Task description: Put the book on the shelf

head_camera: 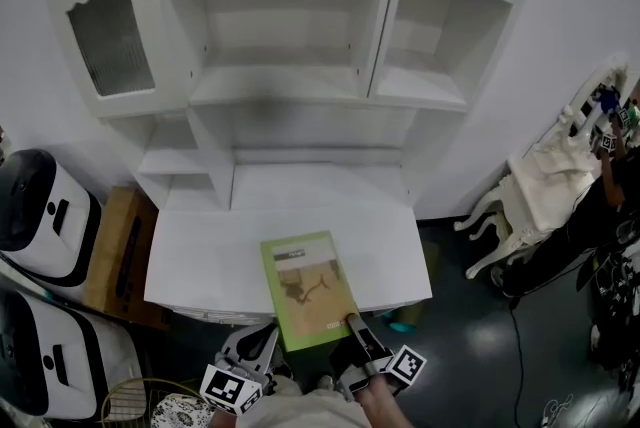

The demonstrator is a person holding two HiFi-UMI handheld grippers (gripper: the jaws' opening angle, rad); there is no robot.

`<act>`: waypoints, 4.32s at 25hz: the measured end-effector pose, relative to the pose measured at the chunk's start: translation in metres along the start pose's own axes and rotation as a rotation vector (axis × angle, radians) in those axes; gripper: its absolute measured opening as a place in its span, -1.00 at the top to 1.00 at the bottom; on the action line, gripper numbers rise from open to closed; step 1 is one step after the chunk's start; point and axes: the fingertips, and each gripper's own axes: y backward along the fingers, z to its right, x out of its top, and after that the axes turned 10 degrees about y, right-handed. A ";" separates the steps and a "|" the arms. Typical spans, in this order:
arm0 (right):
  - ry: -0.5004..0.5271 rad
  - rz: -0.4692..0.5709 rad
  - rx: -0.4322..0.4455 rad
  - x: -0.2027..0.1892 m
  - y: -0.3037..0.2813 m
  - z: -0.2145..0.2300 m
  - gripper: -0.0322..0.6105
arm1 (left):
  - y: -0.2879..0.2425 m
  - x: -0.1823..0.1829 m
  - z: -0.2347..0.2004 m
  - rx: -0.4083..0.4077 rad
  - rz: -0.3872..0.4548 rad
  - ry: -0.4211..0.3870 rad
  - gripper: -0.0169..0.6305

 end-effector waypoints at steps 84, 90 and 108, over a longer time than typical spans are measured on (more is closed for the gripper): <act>0.070 0.030 0.078 0.100 -0.204 -0.213 0.45 | -0.095 0.067 -0.100 -0.027 0.008 -0.017 0.92; 0.099 0.064 0.063 0.123 -0.222 -0.216 0.45 | -0.095 0.068 -0.100 -0.020 0.011 -0.019 0.92; 0.109 0.119 -0.014 0.161 -0.298 -0.200 0.45 | -0.093 0.067 -0.101 -0.008 0.012 -0.010 0.92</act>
